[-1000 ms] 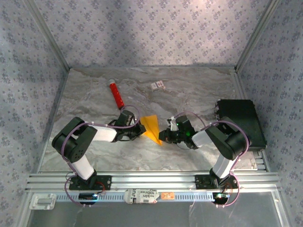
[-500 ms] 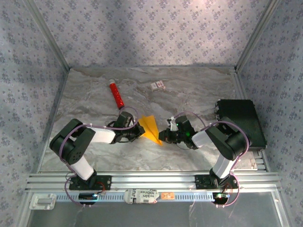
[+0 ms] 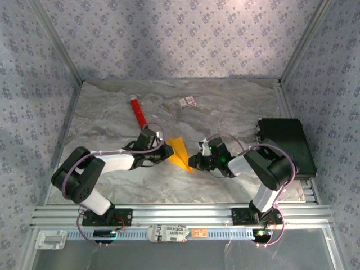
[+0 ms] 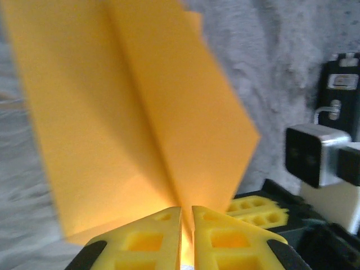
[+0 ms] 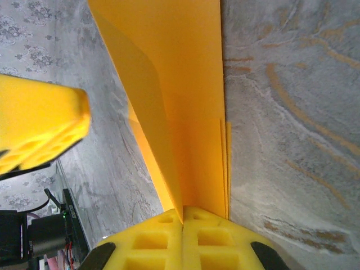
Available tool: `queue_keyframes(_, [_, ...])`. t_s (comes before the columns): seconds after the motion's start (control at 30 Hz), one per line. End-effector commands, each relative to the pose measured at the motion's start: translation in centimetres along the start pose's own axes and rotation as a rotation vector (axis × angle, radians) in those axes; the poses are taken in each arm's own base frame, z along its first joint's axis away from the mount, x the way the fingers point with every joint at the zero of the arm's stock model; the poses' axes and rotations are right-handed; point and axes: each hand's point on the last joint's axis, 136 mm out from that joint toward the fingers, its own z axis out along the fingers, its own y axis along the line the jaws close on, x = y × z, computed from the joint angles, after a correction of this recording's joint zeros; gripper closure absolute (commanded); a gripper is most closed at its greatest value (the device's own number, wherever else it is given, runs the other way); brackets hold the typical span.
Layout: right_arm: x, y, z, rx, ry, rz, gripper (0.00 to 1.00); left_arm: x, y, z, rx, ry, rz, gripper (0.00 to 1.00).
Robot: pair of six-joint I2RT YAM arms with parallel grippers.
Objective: Fold a paper plane with a square sheet of paper (pick it up from the middle)
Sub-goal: Fourth fold the wing at the center of the table.
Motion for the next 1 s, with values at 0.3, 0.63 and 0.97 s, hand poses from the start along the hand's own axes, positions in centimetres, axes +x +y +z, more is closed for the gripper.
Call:
queue_keyframes(0.3, [3.5,-4.6,0.5,0.143,0.095,0.113,0.96,0.0,-2.6,3.8,0.101,0.095,0.049,0.90])
queue_keyframes(0.63, [3.7,-4.7,0.5,0.141,0.106,0.118,0.96,-0.8,-0.3,5.1,0.012,0.063,0.000,0.92])
queue_keyframes(0.97, [3.8,-4.8,0.5,0.146,0.119,0.132,0.96,-0.9,0.6,5.3,-0.032,0.058,-0.007,0.93])
